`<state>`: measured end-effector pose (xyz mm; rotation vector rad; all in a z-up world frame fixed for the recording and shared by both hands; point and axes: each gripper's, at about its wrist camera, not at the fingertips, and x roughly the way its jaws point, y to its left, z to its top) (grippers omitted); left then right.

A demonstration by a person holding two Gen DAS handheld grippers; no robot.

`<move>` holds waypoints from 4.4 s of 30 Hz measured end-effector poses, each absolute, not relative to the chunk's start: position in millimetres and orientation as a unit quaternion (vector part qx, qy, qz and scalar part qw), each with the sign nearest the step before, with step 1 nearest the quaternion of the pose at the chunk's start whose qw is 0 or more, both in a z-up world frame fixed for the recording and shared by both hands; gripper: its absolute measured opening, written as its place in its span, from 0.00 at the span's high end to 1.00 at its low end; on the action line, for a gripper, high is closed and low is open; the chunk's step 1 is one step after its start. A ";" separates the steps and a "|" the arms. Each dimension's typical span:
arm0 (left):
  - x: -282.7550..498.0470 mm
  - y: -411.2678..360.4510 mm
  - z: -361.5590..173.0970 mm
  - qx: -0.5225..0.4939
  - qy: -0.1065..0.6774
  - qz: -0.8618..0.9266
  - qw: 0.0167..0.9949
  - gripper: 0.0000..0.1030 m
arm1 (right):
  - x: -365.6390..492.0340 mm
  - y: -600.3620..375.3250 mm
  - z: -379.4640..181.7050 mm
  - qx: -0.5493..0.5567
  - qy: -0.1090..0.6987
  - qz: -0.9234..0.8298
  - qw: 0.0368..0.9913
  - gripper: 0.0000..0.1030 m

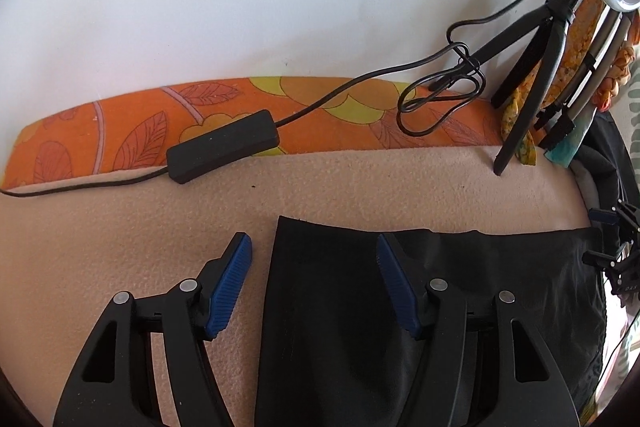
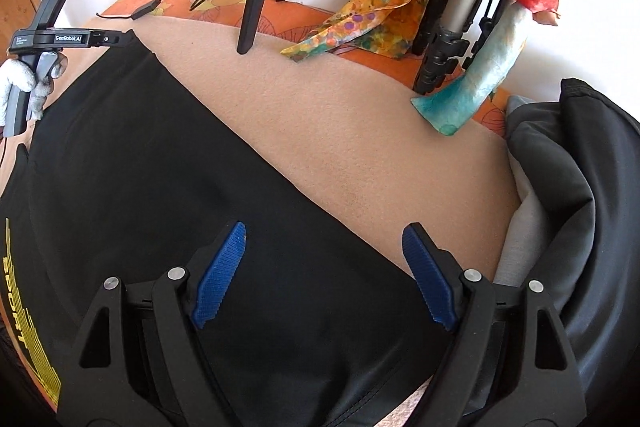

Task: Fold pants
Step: 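Lower both grippers onto the black shorts' waistband and close them on it, then lift the waistband with both grippers and fold it over onto the leg hems, then open both grippers and release the folded shorts onto the towel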

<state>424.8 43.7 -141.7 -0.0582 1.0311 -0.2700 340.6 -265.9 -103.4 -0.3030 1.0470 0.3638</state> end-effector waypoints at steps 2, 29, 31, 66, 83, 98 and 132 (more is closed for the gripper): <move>423.7 41.2 -141.9 -0.013 0.484 -0.136 0.864 0.40 | 345.0 -266.9 -109.3 -0.149 0.503 0.167 0.835 0.19; 400.4 55.2 -119.6 -0.056 0.433 -0.193 0.879 0.97 | 287.6 -272.3 -73.6 -0.107 0.479 0.184 0.852 0.94; 403.7 55.8 -126.4 -0.076 0.447 -0.198 0.869 0.90 | 290.2 -268.4 -73.8 -0.109 0.483 0.178 0.850 0.94; 322.0 74.3 -49.7 -0.004 0.371 -0.177 0.912 0.98 | 251.9 -255.7 -28.3 -0.114 0.446 0.157 0.874 0.95; 162.6 94.8 -19.7 -0.017 0.333 -0.193 0.923 0.98 | 105.7 -230.2 -1.0 -0.152 0.402 0.178 0.885 0.95; 73.4 86.4 -93.9 0.009 0.399 -0.191 0.897 0.98 | -3.8 -214.2 -72.2 -0.177 0.418 0.202 0.868 0.95; 47.0 87.2 -79.3 0.017 0.408 -0.205 0.890 0.73 | -62.9 -228.7 -91.7 -0.143 0.410 0.260 0.863 0.79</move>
